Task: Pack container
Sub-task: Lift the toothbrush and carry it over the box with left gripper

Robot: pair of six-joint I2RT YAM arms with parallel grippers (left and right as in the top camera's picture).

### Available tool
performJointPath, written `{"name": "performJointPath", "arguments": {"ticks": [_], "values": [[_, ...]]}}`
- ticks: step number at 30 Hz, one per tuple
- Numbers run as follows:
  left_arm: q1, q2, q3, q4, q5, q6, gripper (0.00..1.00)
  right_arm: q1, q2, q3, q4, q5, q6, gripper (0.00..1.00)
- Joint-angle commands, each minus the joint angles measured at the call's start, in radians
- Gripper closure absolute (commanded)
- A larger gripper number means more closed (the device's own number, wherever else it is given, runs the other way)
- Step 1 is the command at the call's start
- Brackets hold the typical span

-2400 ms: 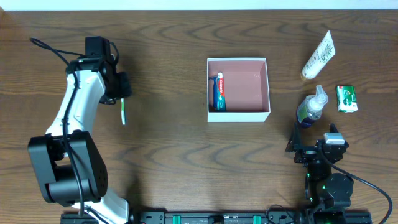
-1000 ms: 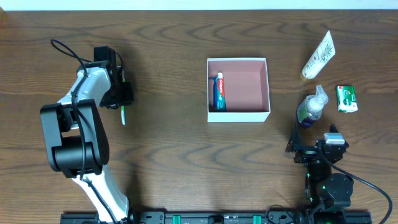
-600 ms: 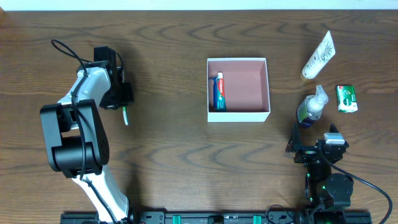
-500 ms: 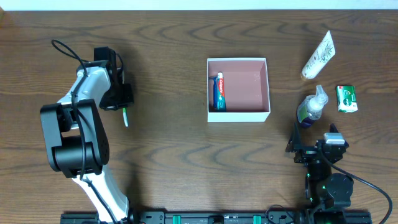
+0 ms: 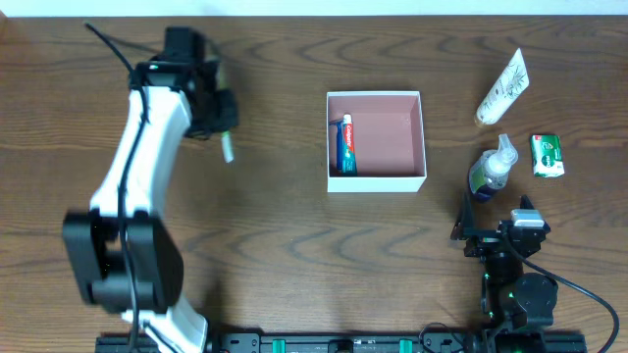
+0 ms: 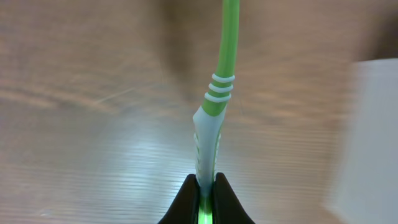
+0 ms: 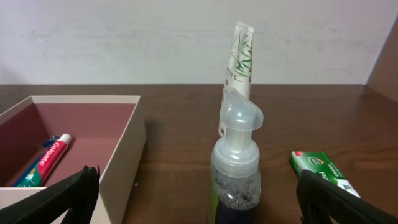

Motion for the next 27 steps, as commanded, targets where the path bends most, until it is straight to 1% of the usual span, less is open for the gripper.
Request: {"name": "performJointPath", "arguments": {"ticks": [1, 4, 6, 8, 11, 16, 27], "values": [[-0.126, -0.105, 0.026, 0.003, 0.042, -0.126, 0.94, 0.003, -0.005, -0.003, -0.003, -0.003, -0.015, 0.01], [-0.246, -0.139, 0.026, 0.041, 0.017, -0.202, 0.94, 0.003, -0.005, -0.003, -0.003, -0.003, -0.015, 0.01], [-0.314, -0.138, 0.026, 0.067, -0.027, -0.266, 0.94, 0.003, -0.005, -0.003, -0.003, -0.003, -0.015, 0.01], [-0.369, -0.123, 0.026, 0.093, -0.071, -0.319, 0.94, 0.003, -0.005, -0.003, -0.003, -0.003, -0.015, 0.01], [-0.424, -0.087, 0.026, 0.128, -0.082, -0.352, 0.94, 0.003, -0.005, -0.003, -0.003, -0.003, -0.015, 0.01], [-0.462, -0.012, 0.026, 0.151, -0.082, -0.395, 0.94, 0.003, -0.005, -0.003, -0.003, -0.003, -0.015, 0.01], [-0.492, 0.1, 0.026, 0.196, -0.081, -0.397, 0.94, 0.003, -0.005, -0.003, -0.003, -0.003, -0.015, 0.01]]}}
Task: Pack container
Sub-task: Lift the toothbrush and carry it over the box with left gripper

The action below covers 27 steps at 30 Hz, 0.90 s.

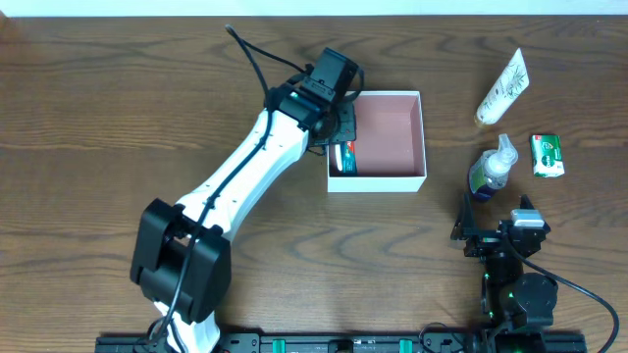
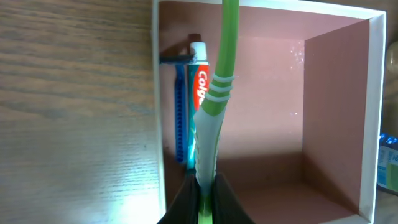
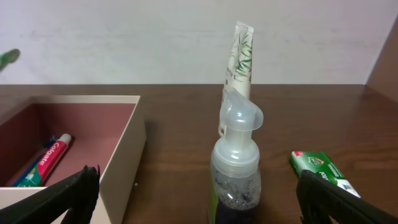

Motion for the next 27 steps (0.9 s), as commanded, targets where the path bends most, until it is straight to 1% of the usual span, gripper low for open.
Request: {"name": "performJointPath", "arguments": {"ticks": [1, 7, 14, 27], "values": [[-0.007, 0.026, 0.002, 0.017, -0.016, -0.012, 0.94, 0.003, -0.005, -0.003, -0.003, -0.003, -0.015, 0.01], [-0.007, 0.074, 0.002, 0.066, -0.016, 0.016, 0.93, 0.003, -0.005, -0.003, -0.003, -0.003, -0.015, 0.01], [-0.007, 0.125, 0.001, 0.08, -0.016, 0.045, 0.93, 0.003, -0.005, -0.003, -0.003, -0.003, -0.015, 0.01], [-0.028, 0.129, 0.0, 0.076, -0.012, 0.06, 0.93, 0.003, -0.005, -0.003, -0.003, -0.003, -0.015, 0.01]]}}
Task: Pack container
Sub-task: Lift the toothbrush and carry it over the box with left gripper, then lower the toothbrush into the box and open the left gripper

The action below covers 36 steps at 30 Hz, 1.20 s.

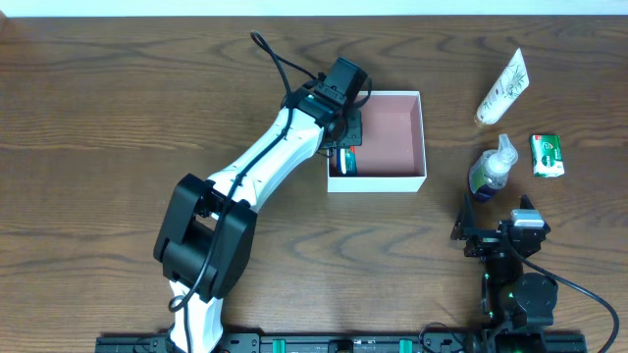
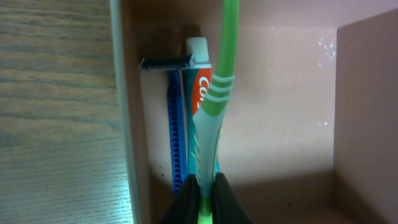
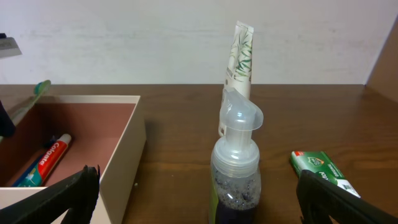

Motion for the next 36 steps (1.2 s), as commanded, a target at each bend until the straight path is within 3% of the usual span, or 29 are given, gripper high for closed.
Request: {"name": "performJointPath", "arguments": {"ticks": [1, 26, 36], "values": [[-0.022, 0.002, 0.0, -0.003, -0.012, 0.02, 0.93, 0.003, -0.005, -0.003, -0.003, -0.003, -0.014, 0.01], [-0.042, 0.015, -0.005, -0.076, -0.057, -0.022, 0.93, 0.003, -0.005, -0.003, -0.003, -0.003, -0.014, 0.01], [-0.042, 0.016, -0.005, -0.093, -0.057, -0.021, 0.89, 0.003, -0.005, -0.003, -0.003, -0.003, -0.014, 0.01]]}}
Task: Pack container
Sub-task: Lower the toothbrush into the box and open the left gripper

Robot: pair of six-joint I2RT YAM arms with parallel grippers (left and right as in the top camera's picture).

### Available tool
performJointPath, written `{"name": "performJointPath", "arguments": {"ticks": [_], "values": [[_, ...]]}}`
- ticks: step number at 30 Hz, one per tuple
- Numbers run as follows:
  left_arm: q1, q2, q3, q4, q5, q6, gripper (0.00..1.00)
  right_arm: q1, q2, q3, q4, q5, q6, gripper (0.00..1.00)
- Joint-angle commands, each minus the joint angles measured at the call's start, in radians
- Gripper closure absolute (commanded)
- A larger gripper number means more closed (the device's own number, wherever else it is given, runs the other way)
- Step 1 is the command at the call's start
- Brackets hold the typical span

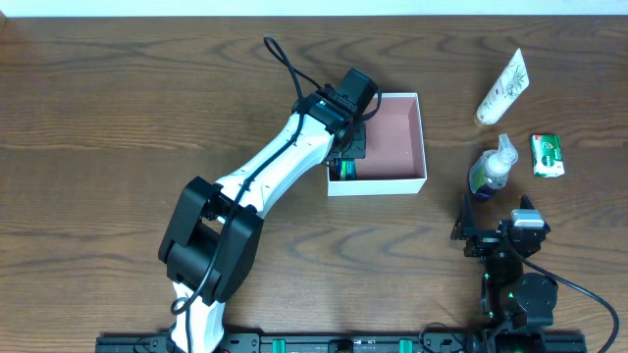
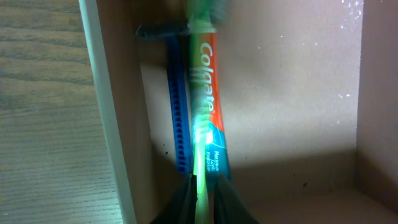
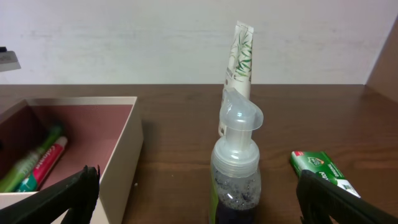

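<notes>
The white box (image 1: 378, 183) with a pink inside stands mid-table. Along its left wall (image 2: 106, 112) lie a blue razor (image 2: 178, 112) and a Colgate toothpaste tube (image 2: 211, 106). A green toothbrush (image 2: 200, 124), blurred, lies along the toothpaste; it also shows leaning on the tube (image 3: 31, 158). My left gripper (image 2: 204, 202) is low inside the box over the brush's handle, jaws slightly parted, a gap beside the handle. My right gripper (image 3: 200, 193) is open near the table's front right, empty.
A clear pump bottle (image 3: 237, 168) with dark liquid stands right in front of the right gripper. Behind it a white tube (image 1: 502, 86) lies at the back right, and a green packet (image 1: 547, 155) lies to the right of the bottle.
The left gripper has gone lower into the box. The toothbrush, then held tilted above the toothpaste, now lies along it, and the jaws have parted a little. The right arm has not moved.
The left gripper first held the green toothbrush over bare table at the far left. Then it was above the box's left side, then inside the box over the razor and toothpaste. Now the brush rests on the toothpaste with the jaws loosened.
</notes>
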Motion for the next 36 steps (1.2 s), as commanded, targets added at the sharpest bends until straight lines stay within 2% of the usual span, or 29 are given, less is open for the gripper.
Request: {"name": "performJointPath", "arguments": {"ticks": [1, 20, 24, 28, 32, 36], "values": [[0.002, 0.015, -0.005, 0.0, -0.012, -0.008, 0.88, 0.003, -0.005, -0.003, -0.003, -0.003, -0.015, 0.01], [0.002, 0.015, -0.004, 0.035, -0.008, 0.008, 0.89, 0.003, -0.005, -0.003, -0.003, -0.003, -0.015, 0.01], [0.002, 0.015, -0.004, 0.055, 0.065, 0.034, 0.89, 0.003, -0.005, -0.003, -0.003, -0.003, -0.015, 0.01], [0.0, 0.015, -0.004, 0.064, 0.076, 0.04, 0.89, 0.003, -0.005, -0.003, -0.003, -0.003, -0.015, 0.01], [0.0, 0.015, -0.004, 0.096, 0.145, 0.121, 0.88, 0.003, -0.005, -0.003, -0.003, -0.003, -0.015, 0.01], [-0.011, 0.015, -0.004, 0.109, 0.165, 0.137, 0.88, 0.003, -0.005, -0.003, -0.003, -0.003, -0.015, 0.01]]}}
